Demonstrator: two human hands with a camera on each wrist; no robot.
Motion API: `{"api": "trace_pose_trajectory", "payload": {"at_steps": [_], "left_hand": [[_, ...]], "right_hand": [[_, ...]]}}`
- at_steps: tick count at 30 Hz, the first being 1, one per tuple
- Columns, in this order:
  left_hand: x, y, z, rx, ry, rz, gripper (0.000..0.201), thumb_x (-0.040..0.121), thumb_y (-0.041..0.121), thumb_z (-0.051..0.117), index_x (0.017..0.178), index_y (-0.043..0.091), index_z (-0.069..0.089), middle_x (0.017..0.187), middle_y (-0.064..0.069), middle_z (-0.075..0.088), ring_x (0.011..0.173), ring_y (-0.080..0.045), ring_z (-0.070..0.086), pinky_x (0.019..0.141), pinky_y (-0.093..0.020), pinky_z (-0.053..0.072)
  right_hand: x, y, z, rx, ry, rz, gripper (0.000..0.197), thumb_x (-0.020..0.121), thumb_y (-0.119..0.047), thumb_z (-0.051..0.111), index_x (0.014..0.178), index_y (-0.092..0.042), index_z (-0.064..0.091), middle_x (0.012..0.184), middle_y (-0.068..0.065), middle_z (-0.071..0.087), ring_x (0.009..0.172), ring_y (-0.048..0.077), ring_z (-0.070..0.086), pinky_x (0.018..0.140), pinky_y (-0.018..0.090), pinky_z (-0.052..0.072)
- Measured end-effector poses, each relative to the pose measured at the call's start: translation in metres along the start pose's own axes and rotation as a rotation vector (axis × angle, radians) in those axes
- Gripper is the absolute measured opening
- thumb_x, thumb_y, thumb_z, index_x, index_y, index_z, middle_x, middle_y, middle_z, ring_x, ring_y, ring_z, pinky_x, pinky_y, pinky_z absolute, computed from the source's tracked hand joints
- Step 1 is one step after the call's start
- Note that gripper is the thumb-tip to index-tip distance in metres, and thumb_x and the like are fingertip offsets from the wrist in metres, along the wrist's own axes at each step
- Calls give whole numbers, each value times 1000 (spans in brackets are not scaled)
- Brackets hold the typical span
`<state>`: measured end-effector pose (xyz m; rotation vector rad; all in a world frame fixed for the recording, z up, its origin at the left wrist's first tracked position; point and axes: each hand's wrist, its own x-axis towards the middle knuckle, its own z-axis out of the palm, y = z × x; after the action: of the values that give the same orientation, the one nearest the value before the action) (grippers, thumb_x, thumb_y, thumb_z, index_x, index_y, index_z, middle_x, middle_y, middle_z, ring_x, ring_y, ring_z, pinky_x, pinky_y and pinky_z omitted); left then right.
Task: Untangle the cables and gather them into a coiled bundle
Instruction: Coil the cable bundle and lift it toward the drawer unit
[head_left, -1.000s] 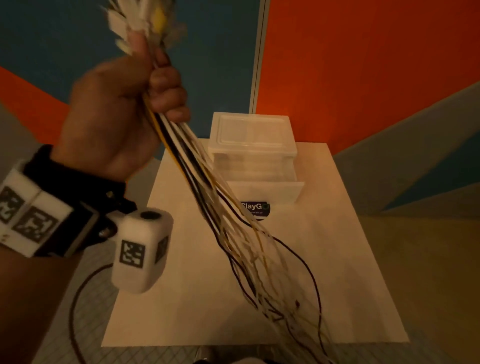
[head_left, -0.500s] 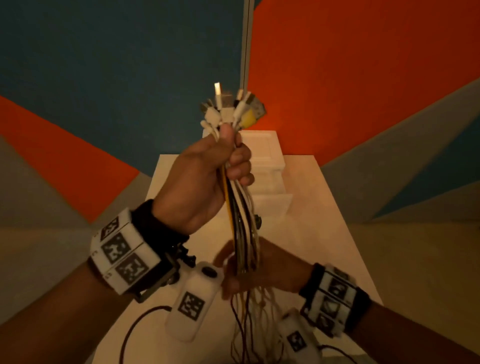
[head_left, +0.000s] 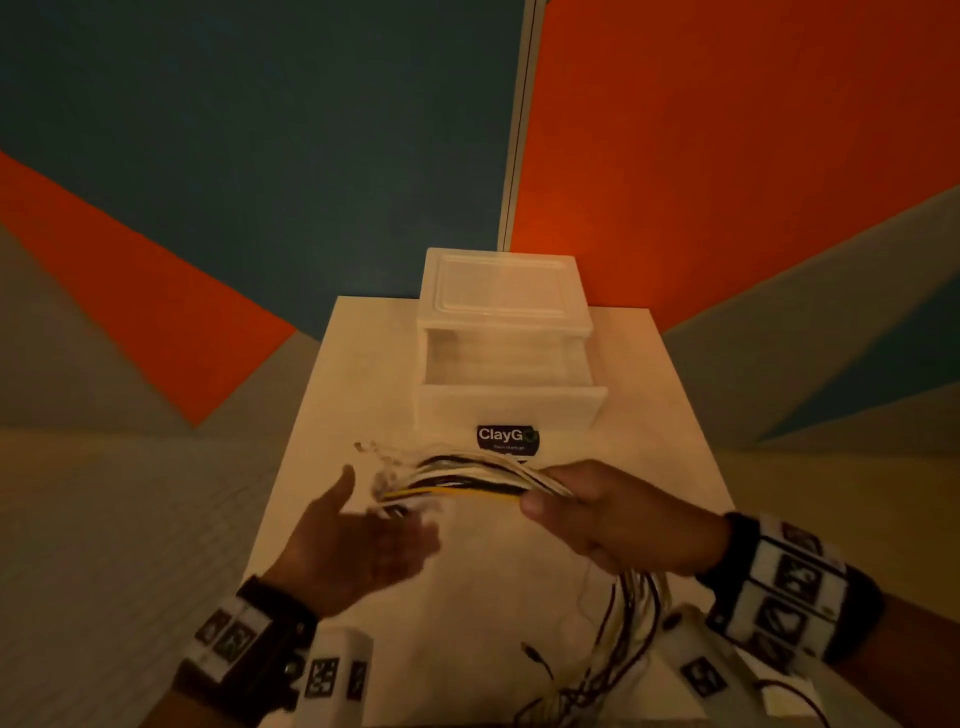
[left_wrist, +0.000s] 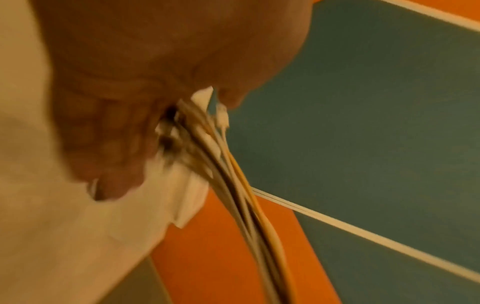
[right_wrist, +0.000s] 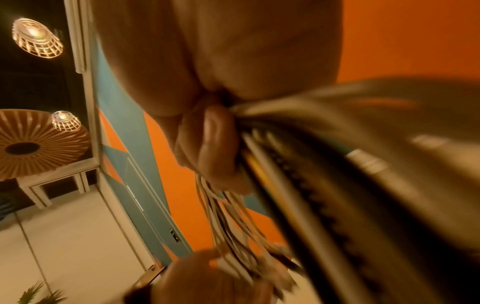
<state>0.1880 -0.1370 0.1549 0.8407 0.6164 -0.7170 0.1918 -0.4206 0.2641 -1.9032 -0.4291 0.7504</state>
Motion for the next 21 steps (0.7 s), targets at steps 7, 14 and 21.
{"api": "trace_pose_trajectory", "payload": {"at_steps": [7,14,21], "left_hand": [[-27,0,15,759,-134,846,88,61,43,87,134,20,43,135,0,56,129,-13,48,106,-34,36],[4,-2,68,943,-441,758,21,81,5,76,101,9,69,94,-13,71,84,-31,68,77,-42,54],[-9,-22,48,652,-557,576,17,92,25,63,89,9,65,86,-20,67,94,-42,65,85,-58,50]], "right_hand": [[6,-16,-4,34,-168,118,38,98,-42,49,75,-12,42,55,-1,25,44,14,19,44,29,19],[-12,-49,-28,181,-151,53,30,95,-39,53,78,-15,50,60,-1,20,43,9,15,40,20,12],[-26,-55,-64,226,6,4,33,91,-38,53,65,-20,46,58,1,19,42,11,12,42,24,7]]}}
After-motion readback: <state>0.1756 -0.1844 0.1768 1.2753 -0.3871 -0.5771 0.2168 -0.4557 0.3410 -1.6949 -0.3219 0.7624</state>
